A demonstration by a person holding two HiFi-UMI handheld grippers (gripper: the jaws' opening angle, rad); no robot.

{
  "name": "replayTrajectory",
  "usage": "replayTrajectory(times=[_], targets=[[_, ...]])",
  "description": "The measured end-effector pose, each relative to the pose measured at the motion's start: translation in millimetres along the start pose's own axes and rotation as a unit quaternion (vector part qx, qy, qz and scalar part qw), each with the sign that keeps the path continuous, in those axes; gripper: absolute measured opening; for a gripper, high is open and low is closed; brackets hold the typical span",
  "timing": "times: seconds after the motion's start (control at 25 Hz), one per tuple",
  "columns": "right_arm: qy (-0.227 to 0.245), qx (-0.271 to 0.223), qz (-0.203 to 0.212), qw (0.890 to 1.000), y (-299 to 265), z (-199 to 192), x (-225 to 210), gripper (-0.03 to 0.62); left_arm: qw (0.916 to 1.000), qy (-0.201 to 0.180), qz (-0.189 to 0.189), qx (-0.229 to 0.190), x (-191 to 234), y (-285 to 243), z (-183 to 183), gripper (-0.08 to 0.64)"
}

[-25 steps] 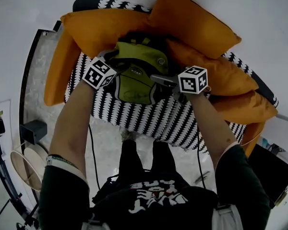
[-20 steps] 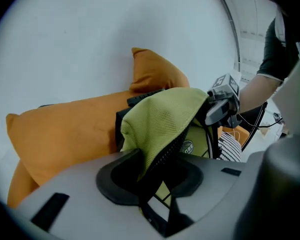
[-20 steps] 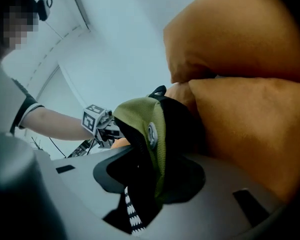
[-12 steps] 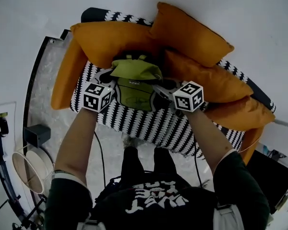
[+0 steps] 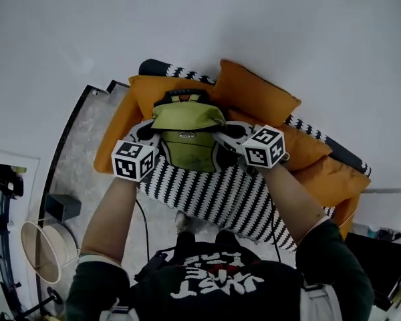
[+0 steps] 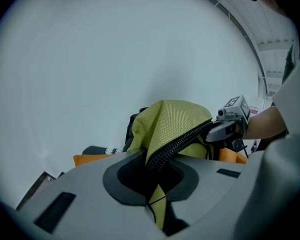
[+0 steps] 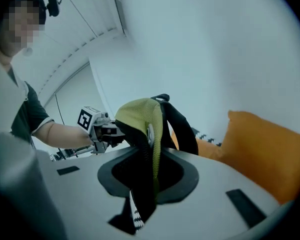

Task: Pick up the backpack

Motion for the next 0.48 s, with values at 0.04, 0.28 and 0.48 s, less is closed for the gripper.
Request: replayTrajectory(times=[0.04,0.28,0.48], targets=[[0.01,-0.007,-0.002,1.0,4.7,17.0,8.3,0.09,0.9999,-0.005,0.003,-0.009,-0.6,10.9,16.6,0.037],[0.079,-0.048,-0.013,0.996,37.6,115.7,64.8,0.086,0.9965,-0.039,0.022,-0.071,-9.9,80.9,115.3,0.035],[0.149,-0.091,-0.026,0.984,51.6,211.5,96.4,0.083,0.9879,-0.069,0.047,-0.13,-2.7,125.9,205.7,0.034]])
Point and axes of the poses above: the fingertips, and each gripper's own axes: y backward along the fingers, x to its left, z out of its top, the point moved 7 cm from there along y, backward along the fingers, and after that the axes turned 2 degrees about z, right-handed, at the moved point
